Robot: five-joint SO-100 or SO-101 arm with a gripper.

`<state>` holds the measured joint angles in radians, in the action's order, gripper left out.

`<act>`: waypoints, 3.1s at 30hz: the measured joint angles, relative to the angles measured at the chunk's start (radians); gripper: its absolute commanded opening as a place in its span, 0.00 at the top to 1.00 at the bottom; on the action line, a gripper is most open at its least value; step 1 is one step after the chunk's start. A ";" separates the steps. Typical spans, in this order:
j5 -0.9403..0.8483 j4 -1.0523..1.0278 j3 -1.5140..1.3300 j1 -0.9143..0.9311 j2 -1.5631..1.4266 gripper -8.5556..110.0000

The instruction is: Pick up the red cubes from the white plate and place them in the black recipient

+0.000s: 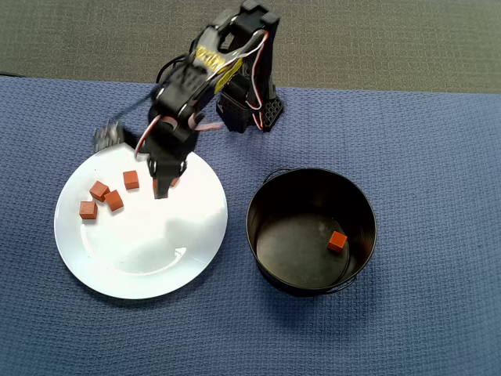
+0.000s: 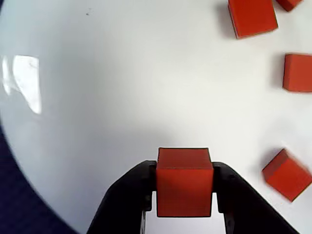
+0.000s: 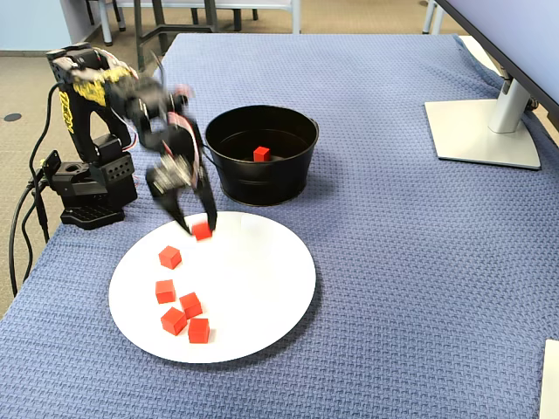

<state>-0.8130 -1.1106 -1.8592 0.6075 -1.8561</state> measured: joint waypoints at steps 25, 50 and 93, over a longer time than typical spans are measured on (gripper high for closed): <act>0.407 -0.267 0.202 -0.414 -0.244 0.69; -0.983 -0.049 -0.233 0.127 -0.107 0.70; -0.356 0.138 -0.276 -0.043 -0.126 0.93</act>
<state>-1.1689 -0.9725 -2.1353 0.5645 -1.9819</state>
